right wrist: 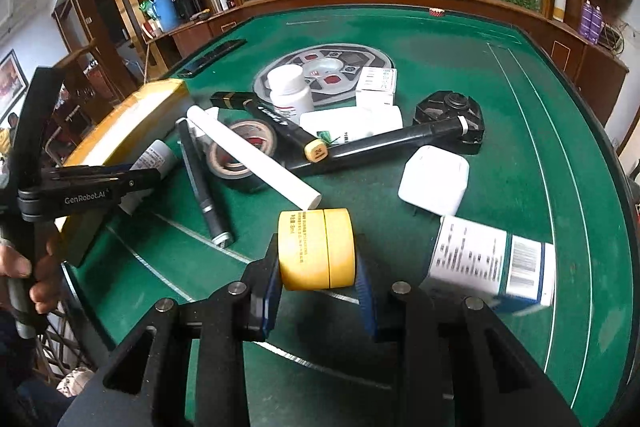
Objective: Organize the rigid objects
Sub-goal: 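Grasp the white bottle with the left tool while the right tool grasps the yellow tape roll, then lower the bottle into the tray and open the left tool while the right tool drops the tape, then grasp the white paint marker with the left tool while the right tool grasps the barcode box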
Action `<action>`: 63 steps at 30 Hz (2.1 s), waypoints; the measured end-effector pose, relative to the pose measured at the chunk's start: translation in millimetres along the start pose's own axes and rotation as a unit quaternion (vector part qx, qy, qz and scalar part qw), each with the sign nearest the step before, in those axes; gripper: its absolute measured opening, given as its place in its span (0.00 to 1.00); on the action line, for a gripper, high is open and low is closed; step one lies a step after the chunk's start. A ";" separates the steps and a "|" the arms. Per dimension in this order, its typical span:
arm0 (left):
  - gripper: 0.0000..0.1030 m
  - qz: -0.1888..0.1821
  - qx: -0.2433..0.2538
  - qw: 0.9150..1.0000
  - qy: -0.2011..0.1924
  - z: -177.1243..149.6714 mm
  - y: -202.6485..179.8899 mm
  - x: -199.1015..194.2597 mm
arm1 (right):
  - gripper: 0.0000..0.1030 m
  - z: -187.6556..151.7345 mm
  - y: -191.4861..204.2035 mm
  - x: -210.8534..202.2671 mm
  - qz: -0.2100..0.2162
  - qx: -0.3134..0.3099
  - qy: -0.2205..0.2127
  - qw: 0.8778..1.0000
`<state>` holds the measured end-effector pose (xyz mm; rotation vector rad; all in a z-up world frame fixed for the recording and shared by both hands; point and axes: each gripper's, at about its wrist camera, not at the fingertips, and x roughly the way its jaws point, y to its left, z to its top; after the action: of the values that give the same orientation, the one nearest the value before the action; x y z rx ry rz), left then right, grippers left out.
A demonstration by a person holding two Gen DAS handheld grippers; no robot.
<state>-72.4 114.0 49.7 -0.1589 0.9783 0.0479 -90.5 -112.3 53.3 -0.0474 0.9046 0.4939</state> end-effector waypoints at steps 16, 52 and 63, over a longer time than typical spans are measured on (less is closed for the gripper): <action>0.37 -0.077 -0.034 0.993 -0.082 -5.9 58.4 -92.0 | 0.30 50.7 93.3 -14.0 0.098 -0.056 -0.028 0.993; 0.68 0.072 -0.134 0.987 -0.056 -61.3 185.5 -60.7 | 0.60 60.0 277.3 96.5 0.175 -0.146 0.051 0.972; 0.68 0.033 -0.054 0.994 -0.094 -56.4 114.3 -89.6 | 0.62 56.9 200.0 31.2 0.196 -0.092 -0.044 0.975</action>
<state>-181.6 220.8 80.2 -0.2166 0.7939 0.1737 -118.3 91.3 98.1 -0.0134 0.7796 0.9412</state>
